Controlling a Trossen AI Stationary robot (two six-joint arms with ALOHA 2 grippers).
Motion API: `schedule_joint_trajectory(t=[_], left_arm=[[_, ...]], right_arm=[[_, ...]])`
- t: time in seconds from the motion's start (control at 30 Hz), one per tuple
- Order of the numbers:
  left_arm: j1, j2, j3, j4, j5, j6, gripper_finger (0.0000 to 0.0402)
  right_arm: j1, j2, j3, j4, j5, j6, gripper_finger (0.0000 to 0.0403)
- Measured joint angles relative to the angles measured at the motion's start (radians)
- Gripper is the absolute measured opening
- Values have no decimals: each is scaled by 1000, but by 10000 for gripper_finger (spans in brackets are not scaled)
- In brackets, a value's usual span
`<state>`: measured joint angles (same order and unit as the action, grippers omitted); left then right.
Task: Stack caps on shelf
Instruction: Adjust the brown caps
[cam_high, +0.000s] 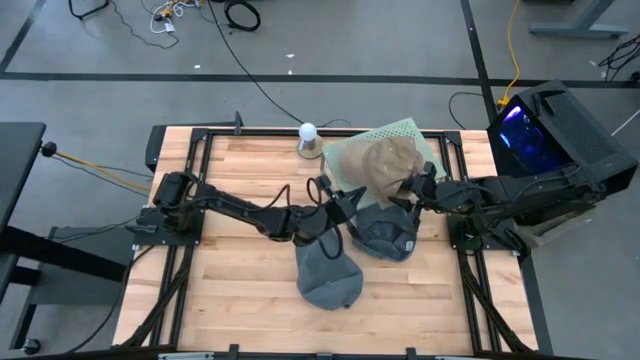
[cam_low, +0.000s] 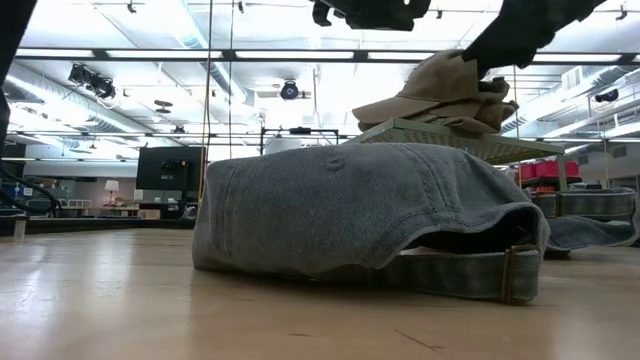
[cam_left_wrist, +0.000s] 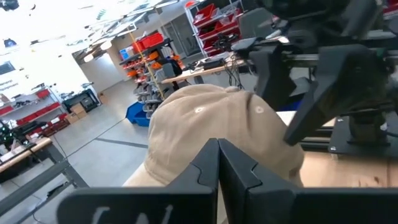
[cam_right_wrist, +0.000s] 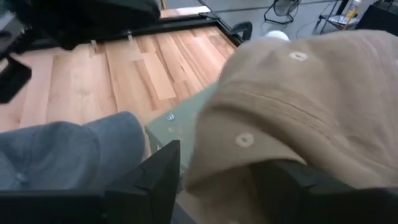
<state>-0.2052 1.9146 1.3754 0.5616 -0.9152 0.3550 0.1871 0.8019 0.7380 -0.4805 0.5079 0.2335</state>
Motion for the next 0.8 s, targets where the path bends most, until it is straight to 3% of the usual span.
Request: schedule_joint_trajectory(t=[0.2,0.43,0.63,0.8], left_arm=[[13,0,0,-16,3,-10,8],[13,0,0,-90,-10,-21,9],[12,0,0,-183,-14,-113,9],[-8,0,0,-199,-17,-116,9]], right_arm=[[0,-16,0,-133,-1,65,181],[0,-40,0,-170,-54,100,180],[0,-80,0,-189,10,99,175],[0,-111,0,-225,1,120,170]])
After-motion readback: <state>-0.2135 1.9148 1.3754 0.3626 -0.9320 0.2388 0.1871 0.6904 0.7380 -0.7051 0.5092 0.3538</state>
